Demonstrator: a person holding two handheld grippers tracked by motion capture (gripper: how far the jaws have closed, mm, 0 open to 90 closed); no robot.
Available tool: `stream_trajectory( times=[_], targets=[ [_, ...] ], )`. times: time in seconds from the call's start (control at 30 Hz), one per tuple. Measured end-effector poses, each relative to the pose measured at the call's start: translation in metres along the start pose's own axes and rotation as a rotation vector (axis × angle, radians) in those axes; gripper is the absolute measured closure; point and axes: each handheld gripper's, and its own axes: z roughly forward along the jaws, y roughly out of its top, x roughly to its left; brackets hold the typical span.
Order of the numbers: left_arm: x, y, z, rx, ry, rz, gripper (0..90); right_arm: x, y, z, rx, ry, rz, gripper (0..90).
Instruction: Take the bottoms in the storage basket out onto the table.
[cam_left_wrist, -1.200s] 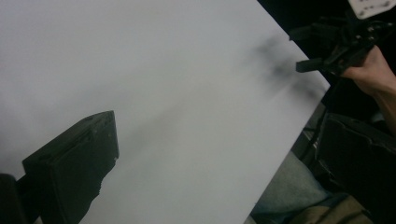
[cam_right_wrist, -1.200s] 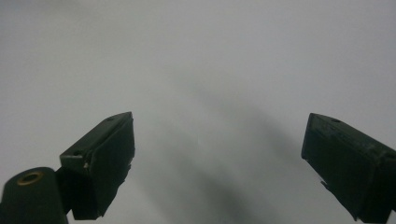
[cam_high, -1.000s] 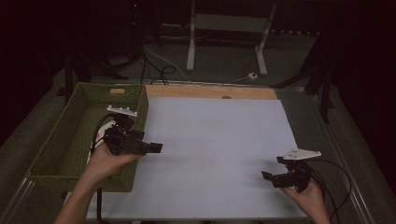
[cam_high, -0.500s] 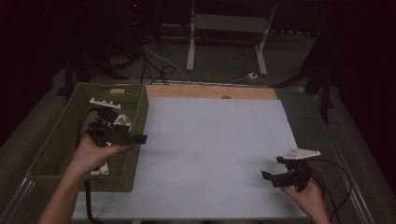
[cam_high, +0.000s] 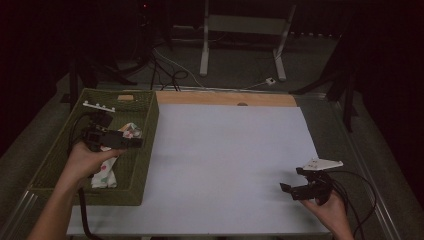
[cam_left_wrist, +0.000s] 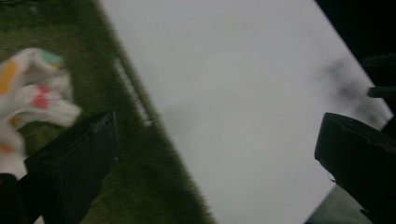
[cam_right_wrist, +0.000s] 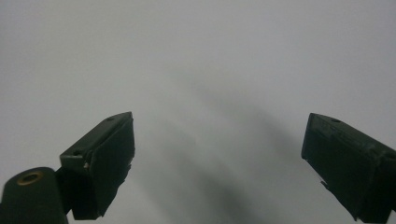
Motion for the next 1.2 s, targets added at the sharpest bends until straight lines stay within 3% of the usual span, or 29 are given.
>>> stream_trajectory(
  times=[0.27, 0.93, 1.03, 1.2],
  targets=[
    [0.024, -0.004, 0.001, 0.0, 0.064, -0.039, 1.9, 0.0, 0.0, 0.001, 0.001, 0.002, 0.001, 9.5],
    [0.065, -0.016, 0.019, 0.009, 0.243, -0.101, 6.4, 0.0, 0.0, 0.0, 0.0, 0.005, -0.002, 9.5],
    [0.076, -0.02, 0.021, -0.002, 0.27, -0.131, 7.9, 0.0, 0.0, 0.001, 0.001, 0.005, -0.003, 9.5],
    [0.088, -0.026, 0.026, 0.022, 0.321, -0.156, 12.1, 0.001, 0.001, 0.001, 0.002, 0.01, -0.01, 9.5]
  ],
)
